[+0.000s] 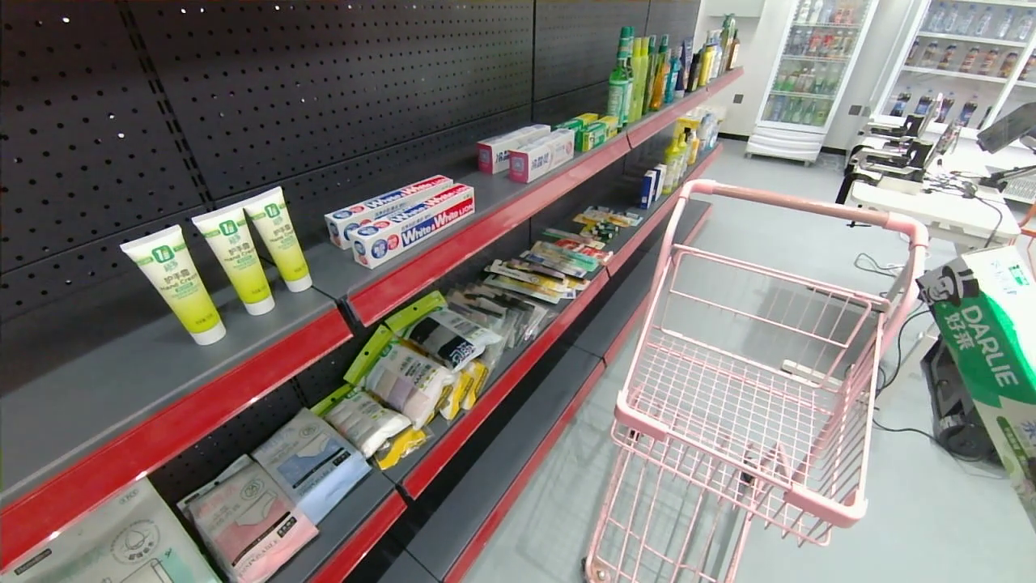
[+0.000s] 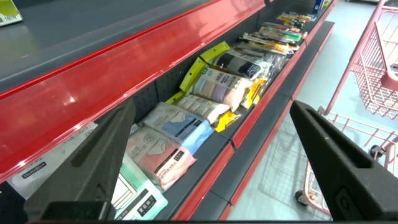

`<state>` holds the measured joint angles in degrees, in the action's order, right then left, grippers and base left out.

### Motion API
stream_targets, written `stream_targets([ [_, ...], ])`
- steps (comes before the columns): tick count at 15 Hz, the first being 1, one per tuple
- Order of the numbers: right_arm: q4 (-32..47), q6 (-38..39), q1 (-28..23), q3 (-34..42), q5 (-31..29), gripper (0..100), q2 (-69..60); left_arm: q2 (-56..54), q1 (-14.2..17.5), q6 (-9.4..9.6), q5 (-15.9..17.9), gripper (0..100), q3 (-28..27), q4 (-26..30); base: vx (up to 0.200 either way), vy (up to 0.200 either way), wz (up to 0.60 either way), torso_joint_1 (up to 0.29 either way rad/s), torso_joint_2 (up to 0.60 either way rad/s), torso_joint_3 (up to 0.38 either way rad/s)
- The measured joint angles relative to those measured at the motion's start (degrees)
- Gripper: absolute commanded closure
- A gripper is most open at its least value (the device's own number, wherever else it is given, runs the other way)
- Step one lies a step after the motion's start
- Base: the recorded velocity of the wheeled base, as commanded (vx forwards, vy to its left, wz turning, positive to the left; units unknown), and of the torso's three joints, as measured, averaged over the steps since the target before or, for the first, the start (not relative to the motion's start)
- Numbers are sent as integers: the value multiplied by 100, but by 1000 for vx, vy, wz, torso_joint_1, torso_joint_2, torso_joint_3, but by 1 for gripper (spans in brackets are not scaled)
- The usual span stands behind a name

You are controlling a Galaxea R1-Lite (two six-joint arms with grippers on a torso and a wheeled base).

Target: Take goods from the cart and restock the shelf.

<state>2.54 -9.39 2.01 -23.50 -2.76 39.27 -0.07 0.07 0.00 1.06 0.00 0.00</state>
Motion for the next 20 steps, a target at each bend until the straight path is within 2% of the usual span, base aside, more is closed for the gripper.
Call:
stream_targets([
  [3,4,-38,7,63,0,100,-148,0,0,0,0,0,0,0,0,0,0,93,-205,-112],
  [10,33,-128,-12,149,-30,100,-212,0,0,0,0,0,0,-2,0,0,0,236,-521,-284],
  [20,4,-240,-12,149,-33,100,-18,0,0,0,2,0,0,0,0,0,0,175,-369,-196],
])
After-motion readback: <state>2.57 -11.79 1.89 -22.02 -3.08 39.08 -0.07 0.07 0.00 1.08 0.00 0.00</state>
